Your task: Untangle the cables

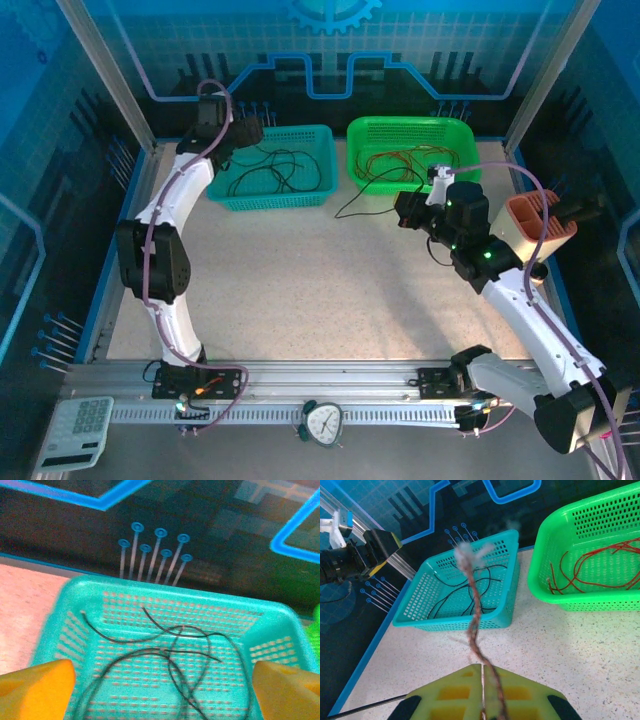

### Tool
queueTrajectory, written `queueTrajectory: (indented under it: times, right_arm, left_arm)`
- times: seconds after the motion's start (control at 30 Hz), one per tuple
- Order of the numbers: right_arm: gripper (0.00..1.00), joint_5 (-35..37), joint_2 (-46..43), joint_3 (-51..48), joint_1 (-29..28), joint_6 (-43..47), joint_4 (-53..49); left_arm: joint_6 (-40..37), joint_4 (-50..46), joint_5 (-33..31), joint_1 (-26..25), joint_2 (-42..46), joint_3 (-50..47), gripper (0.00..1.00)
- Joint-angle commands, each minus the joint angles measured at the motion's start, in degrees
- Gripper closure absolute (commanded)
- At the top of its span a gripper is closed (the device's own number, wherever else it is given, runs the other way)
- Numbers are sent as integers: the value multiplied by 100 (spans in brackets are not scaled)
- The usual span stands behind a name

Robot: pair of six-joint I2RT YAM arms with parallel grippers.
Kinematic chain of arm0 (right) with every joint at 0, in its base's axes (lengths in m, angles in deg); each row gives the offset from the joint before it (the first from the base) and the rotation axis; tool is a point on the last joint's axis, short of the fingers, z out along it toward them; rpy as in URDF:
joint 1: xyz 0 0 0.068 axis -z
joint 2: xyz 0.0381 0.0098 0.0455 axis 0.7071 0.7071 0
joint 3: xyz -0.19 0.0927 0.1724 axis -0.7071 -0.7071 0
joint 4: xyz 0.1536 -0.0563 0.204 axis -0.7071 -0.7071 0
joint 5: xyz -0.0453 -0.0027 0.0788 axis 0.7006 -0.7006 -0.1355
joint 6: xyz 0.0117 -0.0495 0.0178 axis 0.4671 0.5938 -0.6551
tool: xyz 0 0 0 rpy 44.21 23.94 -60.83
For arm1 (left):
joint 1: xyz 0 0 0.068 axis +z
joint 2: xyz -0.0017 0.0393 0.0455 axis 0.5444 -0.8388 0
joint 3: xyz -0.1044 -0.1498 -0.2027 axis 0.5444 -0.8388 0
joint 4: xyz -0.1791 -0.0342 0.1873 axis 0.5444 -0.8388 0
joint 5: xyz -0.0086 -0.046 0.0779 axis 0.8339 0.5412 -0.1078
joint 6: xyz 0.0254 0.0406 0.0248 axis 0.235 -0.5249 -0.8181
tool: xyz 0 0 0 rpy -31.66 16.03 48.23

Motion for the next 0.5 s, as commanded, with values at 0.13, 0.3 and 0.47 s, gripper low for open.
queueTrajectory:
  times: [0.13, 0.3, 0.47]
  right_arm:
    - [100, 184, 55, 263, -145, 104, -56]
    - [100, 210, 237, 301, -169, 115, 28]
    - [100, 158, 482, 422, -182, 151, 70]
  left_arm:
    - [95, -183, 318, 133, 271, 304, 1]
    - [450, 271, 1423, 107, 957, -274, 1]
    - [873, 1338, 3282, -32, 1954, -1474, 1]
